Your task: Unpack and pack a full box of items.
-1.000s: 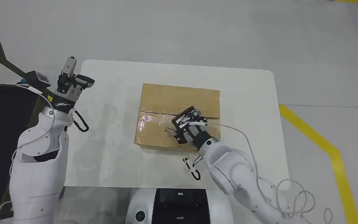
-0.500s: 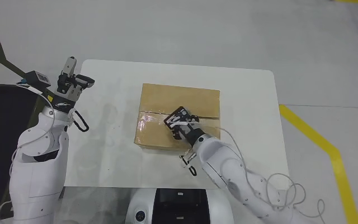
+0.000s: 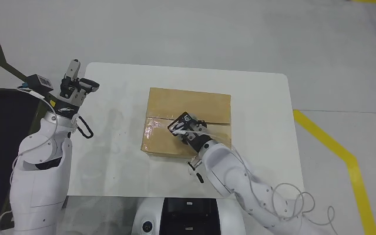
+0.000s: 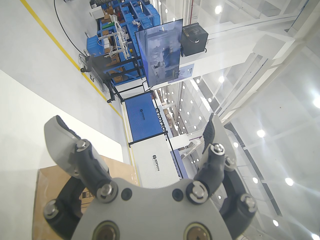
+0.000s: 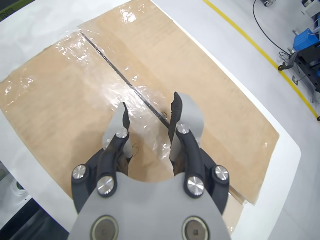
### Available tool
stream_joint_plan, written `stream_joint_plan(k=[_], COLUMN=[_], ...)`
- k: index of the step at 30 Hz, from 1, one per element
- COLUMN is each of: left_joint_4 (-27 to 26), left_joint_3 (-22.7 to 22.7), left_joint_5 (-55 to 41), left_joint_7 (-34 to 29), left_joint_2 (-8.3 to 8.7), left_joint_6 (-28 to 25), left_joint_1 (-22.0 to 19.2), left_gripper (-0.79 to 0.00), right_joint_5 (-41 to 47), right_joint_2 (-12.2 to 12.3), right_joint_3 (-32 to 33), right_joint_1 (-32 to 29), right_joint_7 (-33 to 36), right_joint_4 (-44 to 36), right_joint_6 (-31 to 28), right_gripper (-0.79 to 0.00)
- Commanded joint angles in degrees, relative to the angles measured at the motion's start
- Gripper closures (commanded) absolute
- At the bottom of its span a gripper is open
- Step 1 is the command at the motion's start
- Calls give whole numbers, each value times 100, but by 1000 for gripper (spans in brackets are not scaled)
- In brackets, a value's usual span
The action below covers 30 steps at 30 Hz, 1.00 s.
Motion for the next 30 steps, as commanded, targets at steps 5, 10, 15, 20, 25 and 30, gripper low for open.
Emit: stream_joint_plan(k=[5, 10, 15, 20, 25, 30], left_joint_4=[-1, -1, -1, -1, -1, -1], left_joint_3=[0, 0, 0, 0, 0, 0], left_joint_5=[1, 1, 1, 1, 1, 1], left_joint_7=[0, 0, 0, 0, 0, 0], left_joint_2=[0, 0, 0, 0, 0, 0], left_joint_6=[0, 0, 0, 0, 0, 0], left_joint_1=[0, 0, 0, 0, 0, 0], left_gripper=[-785, -785, -785, -785, -785, -785], right_joint_5=[-141, -219, -318, -318, -295, -639], right_joint_2=[-54, -73, -64, -43, -5, 8], right_joint_3=[72, 215, 409, 657, 893, 811], right_joint_1=[-26, -130, -336, -599, -900, -1083], right_joint_7=[12, 0, -42, -129, -273, -434], right_joint_4=[6, -114, -323, -559, -783, -846], right_joint_6=[73, 109, 138, 151, 9, -236], right_gripper=[-34, -31, -43, -62, -449, -773])
